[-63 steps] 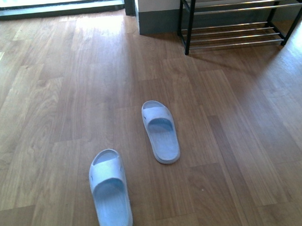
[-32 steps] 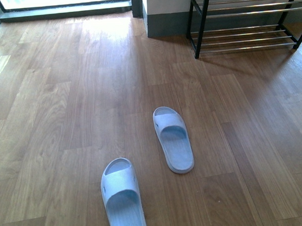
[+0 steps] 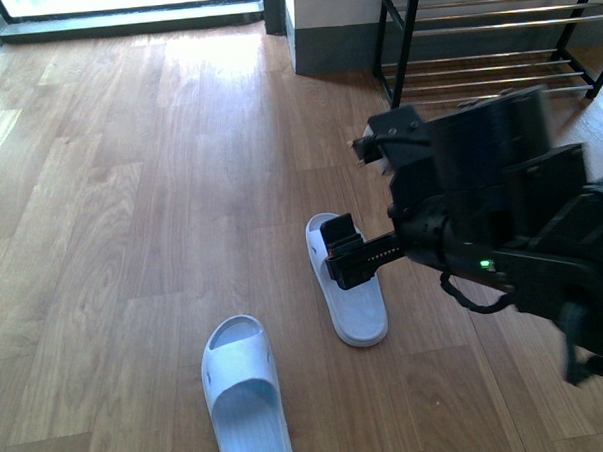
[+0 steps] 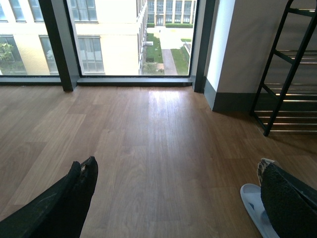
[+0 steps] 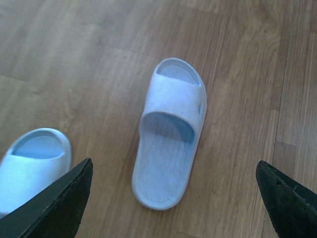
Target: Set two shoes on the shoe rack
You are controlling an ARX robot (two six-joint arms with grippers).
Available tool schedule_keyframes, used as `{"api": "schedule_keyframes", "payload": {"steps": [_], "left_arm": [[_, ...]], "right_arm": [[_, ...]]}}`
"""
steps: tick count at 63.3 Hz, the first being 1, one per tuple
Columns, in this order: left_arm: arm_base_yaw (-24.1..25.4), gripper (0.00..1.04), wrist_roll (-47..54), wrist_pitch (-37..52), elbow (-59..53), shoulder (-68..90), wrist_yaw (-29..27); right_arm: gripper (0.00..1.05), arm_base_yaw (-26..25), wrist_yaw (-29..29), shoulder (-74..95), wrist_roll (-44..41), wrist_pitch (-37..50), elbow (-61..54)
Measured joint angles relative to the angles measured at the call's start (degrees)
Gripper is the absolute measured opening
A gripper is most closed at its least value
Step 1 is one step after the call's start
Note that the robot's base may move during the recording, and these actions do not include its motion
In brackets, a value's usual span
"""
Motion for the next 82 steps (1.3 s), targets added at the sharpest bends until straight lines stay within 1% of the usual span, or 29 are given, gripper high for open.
{"api": "schedule_keyframes", "payload": {"steps": [4, 14, 20, 25, 33, 47, 49, 50, 58, 59, 64, 65, 67, 68, 70, 71, 74, 77, 79, 82], "left_arm": [[0.00, 0.95, 0.00, 0.00, 0.00, 0.00, 0.00], [0.00, 0.95, 0.00, 0.00, 0.02, 0.00, 0.00], [0.00, 0.95, 0.00, 0.00, 0.02, 0.00, 0.00], [0.00, 0.95, 0.00, 0.00, 0.02, 0.00, 0.00], [0.00, 0.95, 0.00, 0.00, 0.00, 0.00, 0.00], [0.00, 0.95, 0.00, 0.00, 0.00, 0.00, 0.00], [0.00, 0.95, 0.00, 0.00, 0.00, 0.00, 0.00], [0.00, 0.95, 0.00, 0.00, 0.00, 0.00, 0.00], [0.00, 0.95, 0.00, 0.00, 0.00, 0.00, 0.00], [0.00, 0.95, 0.00, 0.00, 0.02, 0.00, 0.00], [0.00, 0.95, 0.00, 0.00, 0.00, 0.00, 0.00], [0.00, 0.95, 0.00, 0.00, 0.00, 0.00, 0.00], [0.00, 0.95, 0.00, 0.00, 0.00, 0.00, 0.00], [0.00, 0.95, 0.00, 0.00, 0.00, 0.00, 0.00], [0.00, 0.95, 0.00, 0.00, 0.00, 0.00, 0.00], [0.00, 0.95, 0.00, 0.00, 0.02, 0.00, 0.00], [0.00, 0.95, 0.00, 0.00, 0.00, 0.00, 0.00], [0.00, 0.95, 0.00, 0.00, 0.00, 0.00, 0.00], [0.00, 0.95, 0.00, 0.00, 0.00, 0.00, 0.00], [0.00, 0.95, 0.00, 0.00, 0.00, 0.00, 0.00]], "right_arm": [[0.96, -0.28, 1.68, 4.94, -0.39, -1.49, 4.87], [0.96, -2.73, 8.44, 22.38, -1.57, -6.64, 24.61], [0.96, -4.81, 10.19, 30.42, -2.34, -10.27, 35.56], [0.96, -5.73, 9.75, 35.58, -2.38, -14.14, 43.08], [0.96, -5.84, 7.26, 40.89, -2.27, -18.25, 50.64], [0.95, -5.68, 7.50, 44.24, -2.01, -19.56, 58.01], [0.92, -5.64, 7.52, 44.48, -1.92, -19.52, 58.53], [0.88, -5.60, 7.50, 44.70, -1.88, -19.45, 58.95], [0.71, -5.35, 6.40, 45.51, -1.16, -19.58, 60.00], [0.67, -5.29, 6.25, 45.51, -0.94, -19.76, 60.13], [0.57, -5.05, 5.62, 45.53, -0.52, -20.50, 60.39], [0.53, -4.98, 5.38, 45.53, -0.50, -20.65, 60.43], [0.50, -4.94, 5.25, 45.53, -0.44, -20.70, 60.46], [0.46, -4.87, 5.05, 45.53, -0.33, -20.72, 60.46], [0.43, -4.81, 4.81, 45.53, -0.31, -20.76, 60.46], [0.40, -4.79, 4.52, 45.53, -0.15, -20.76, 60.46], [0.34, -4.74, 4.13, 45.53, -0.02, -20.76, 60.43], [0.24, -4.66, 4.02, 45.53, 0.11, -20.76, 60.30], [0.20, -4.66, 4.02, 45.53, 0.17, -20.76, 60.24], [0.08, -4.72, 3.87, 45.13, 0.55, -20.26, 59.39]]}}
